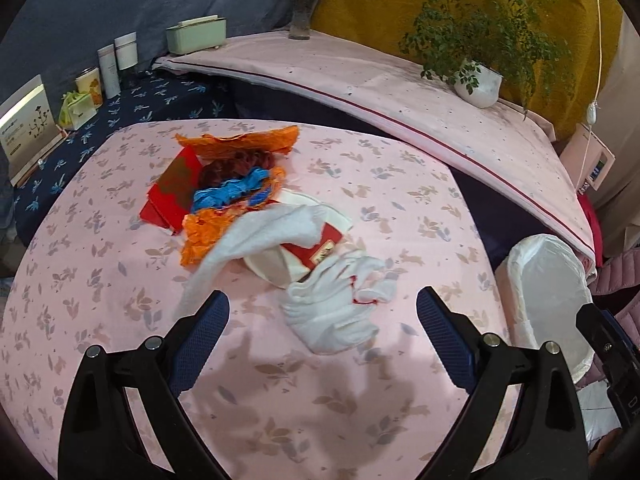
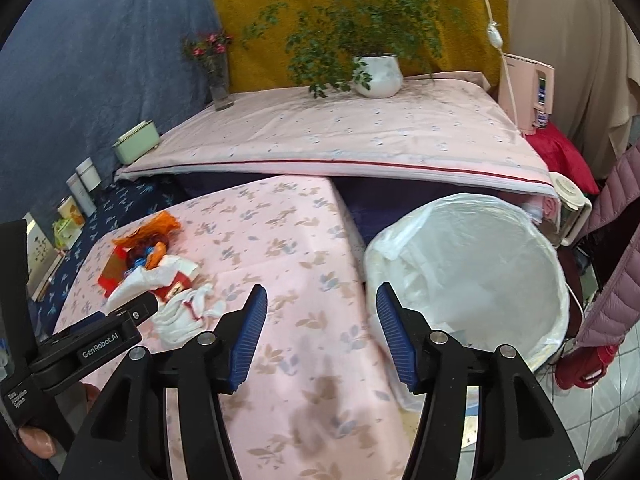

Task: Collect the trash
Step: 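Grasp the white glove with the right tool while the left grasps the white towel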

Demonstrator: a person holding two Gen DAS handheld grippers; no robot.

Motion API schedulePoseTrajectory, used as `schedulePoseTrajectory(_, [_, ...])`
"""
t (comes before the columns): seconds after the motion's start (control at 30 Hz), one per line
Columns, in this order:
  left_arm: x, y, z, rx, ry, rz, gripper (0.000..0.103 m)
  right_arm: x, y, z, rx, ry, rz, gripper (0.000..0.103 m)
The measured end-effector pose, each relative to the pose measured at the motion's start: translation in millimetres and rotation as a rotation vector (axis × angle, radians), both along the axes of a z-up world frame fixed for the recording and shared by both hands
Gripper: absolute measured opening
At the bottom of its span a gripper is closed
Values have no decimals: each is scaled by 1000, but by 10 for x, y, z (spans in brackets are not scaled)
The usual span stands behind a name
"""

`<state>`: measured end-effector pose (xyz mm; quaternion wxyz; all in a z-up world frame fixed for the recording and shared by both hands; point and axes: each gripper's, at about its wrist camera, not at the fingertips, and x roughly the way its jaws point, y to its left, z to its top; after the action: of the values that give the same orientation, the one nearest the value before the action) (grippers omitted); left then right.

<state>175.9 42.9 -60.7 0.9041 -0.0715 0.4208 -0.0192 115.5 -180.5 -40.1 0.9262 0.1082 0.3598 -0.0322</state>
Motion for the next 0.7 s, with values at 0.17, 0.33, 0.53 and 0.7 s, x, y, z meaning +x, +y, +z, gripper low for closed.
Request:
schedulePoseTrajectory(0.17, [-3, 297, -91, 4, 7, 30, 90, 52, 296, -71, 6, 24, 50, 56])
schedulePoseTrajectory(0.33, [4, 494, -198, 29, 11, 30, 90, 110, 588, -142, 1, 45, 101, 56])
schedulePoseTrajectory(0.53, [55, 719, -388, 12, 43, 34, 83, 208, 873, -281, 7, 75, 151, 56])
schedulePoseTrajectory(0.7, [124, 868, -528, -17, 75, 35, 68, 330, 1058, -432, 30, 111, 174, 56])
